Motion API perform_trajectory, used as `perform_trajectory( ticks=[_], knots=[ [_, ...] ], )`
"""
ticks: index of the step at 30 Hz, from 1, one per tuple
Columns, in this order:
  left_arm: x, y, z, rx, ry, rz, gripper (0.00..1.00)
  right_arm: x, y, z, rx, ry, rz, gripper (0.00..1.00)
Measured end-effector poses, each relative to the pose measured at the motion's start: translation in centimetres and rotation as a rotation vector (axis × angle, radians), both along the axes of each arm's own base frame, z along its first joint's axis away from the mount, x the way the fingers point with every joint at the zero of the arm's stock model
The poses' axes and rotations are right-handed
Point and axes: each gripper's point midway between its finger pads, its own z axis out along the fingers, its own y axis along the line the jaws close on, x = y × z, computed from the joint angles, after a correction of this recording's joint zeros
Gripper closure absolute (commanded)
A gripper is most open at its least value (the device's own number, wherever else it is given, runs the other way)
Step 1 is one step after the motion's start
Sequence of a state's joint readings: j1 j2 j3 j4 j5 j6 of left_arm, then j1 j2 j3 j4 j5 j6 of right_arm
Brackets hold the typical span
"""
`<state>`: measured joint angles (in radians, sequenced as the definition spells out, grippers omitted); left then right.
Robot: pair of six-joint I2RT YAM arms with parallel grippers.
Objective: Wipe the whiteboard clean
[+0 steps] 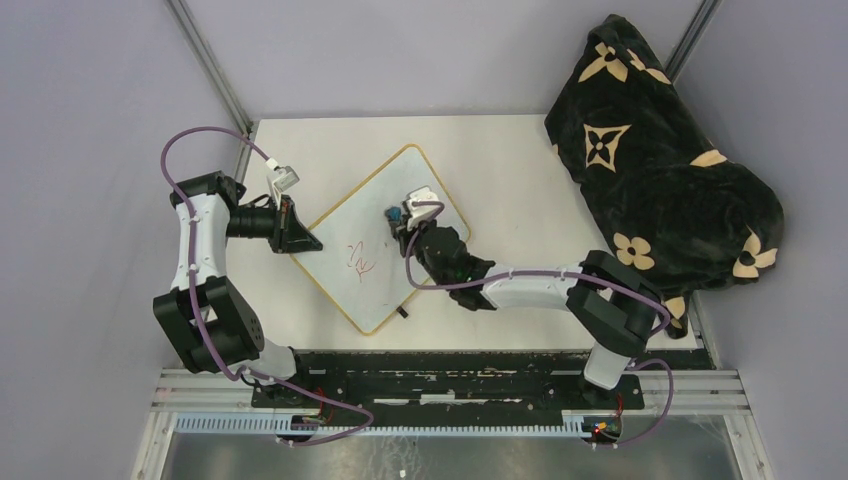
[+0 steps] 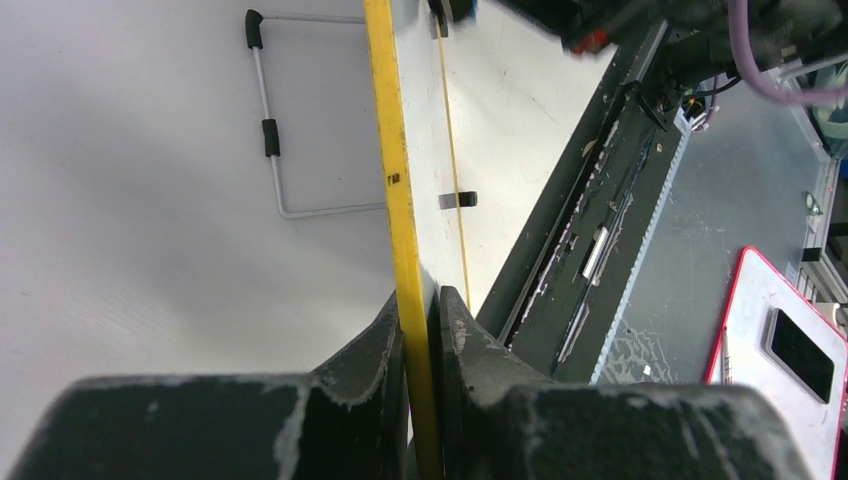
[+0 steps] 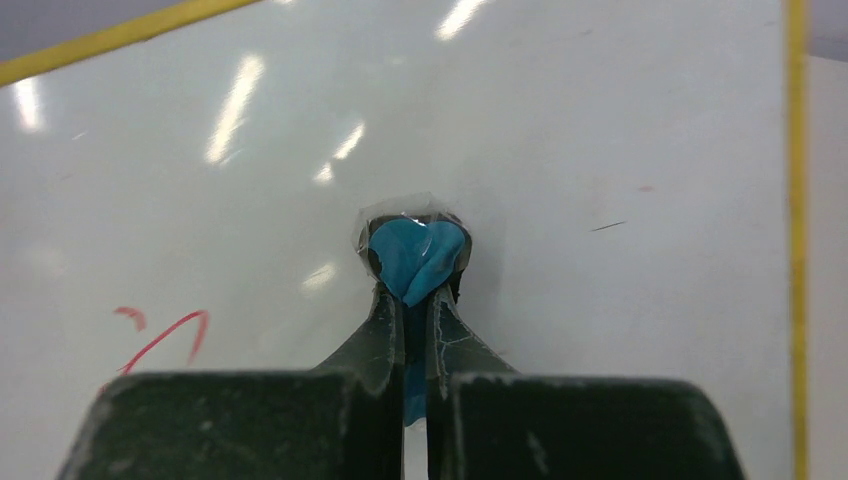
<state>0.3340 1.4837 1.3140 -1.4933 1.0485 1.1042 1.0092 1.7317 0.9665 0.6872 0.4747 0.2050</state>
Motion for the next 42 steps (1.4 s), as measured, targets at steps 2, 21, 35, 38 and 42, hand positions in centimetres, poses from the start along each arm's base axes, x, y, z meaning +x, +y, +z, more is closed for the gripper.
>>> perform_trajectory(
  ticks=[2,21,35,38,42],
  knots=[
    [0.0,0.0,0.0,0.000,0.000,0.000,0.97,-2.2,1.7,-0.3,-0.009,0.006,0.056,0.99],
    [0.1,-0.3,0.0,0.002,-0.007,-0.013,0.97,-3.8,0.7,-2.7,0.000,0.035,0.051,0.99],
    [0.0,-0.3,0.0,0.000,-0.003,-0.014,0.97,-0.5,-4.6,-4.1,-0.019,0.061,-0.096,0.99],
    [-0.1,-0.3,0.0,-0.001,0.002,-0.011,0.97,-1.0,-3.6,-4.2,-0.039,0.052,-0.106,0.99],
    [-0.1,-0.2,0.0,-0.001,0.003,-0.009,0.97,-3.0,-0.8,-3.6,-0.040,0.035,-0.065,0.99]
  ],
)
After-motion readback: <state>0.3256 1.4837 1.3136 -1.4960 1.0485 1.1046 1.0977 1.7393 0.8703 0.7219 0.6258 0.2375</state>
